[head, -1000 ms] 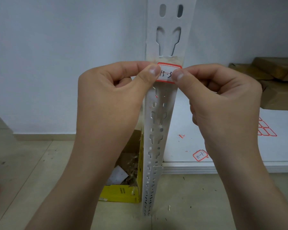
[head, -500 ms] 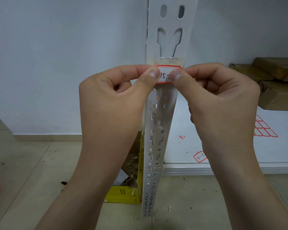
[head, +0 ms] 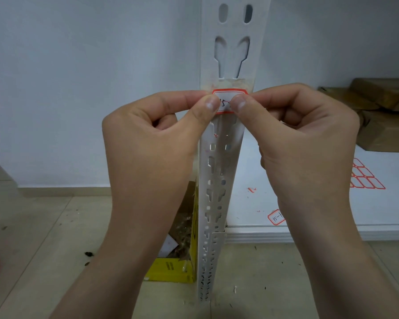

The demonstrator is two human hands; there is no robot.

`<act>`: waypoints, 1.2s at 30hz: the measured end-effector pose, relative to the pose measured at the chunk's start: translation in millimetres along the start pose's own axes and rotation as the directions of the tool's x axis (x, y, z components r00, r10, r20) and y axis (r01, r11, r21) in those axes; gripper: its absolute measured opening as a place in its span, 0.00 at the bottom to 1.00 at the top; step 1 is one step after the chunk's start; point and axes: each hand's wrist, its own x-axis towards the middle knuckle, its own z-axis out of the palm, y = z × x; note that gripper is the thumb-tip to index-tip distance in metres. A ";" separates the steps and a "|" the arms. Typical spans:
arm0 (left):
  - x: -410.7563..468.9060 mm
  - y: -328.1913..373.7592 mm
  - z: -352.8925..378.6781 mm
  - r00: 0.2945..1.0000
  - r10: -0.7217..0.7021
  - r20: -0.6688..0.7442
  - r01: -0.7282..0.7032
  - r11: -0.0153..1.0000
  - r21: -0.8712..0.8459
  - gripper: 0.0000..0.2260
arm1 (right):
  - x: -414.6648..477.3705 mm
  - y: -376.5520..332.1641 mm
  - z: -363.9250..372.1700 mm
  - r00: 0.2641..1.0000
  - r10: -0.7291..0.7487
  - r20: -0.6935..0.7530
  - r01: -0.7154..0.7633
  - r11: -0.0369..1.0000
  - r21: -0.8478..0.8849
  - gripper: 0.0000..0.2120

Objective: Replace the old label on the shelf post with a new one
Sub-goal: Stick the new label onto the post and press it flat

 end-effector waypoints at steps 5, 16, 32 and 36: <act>2.1 -2.2 -0.8 1.000 0.003 -0.005 -0.003 1.000 0.009 0.04 | 0.4 0.2 0.6 1.000 -0.011 0.000 0.011 1.000 -0.005 0.09; 2.7 -1.0 -0.1 0.999 0.035 -0.004 -0.035 0.999 0.038 0.05 | -0.7 -0.4 -0.8 1.000 -0.024 0.009 0.024 0.999 -0.028 0.09; 2.1 -3.0 2.8 0.995 0.091 -0.029 -0.090 0.996 0.021 0.06 | -0.7 0.6 1.3 1.000 -0.023 -0.010 0.023 0.999 -0.035 0.09; 0.7 -5.1 4.2 0.989 0.139 -0.054 -0.138 0.990 0.029 0.06 | -1.1 -0.1 2.2 1.000 -0.016 -0.006 0.015 0.999 -0.047 0.10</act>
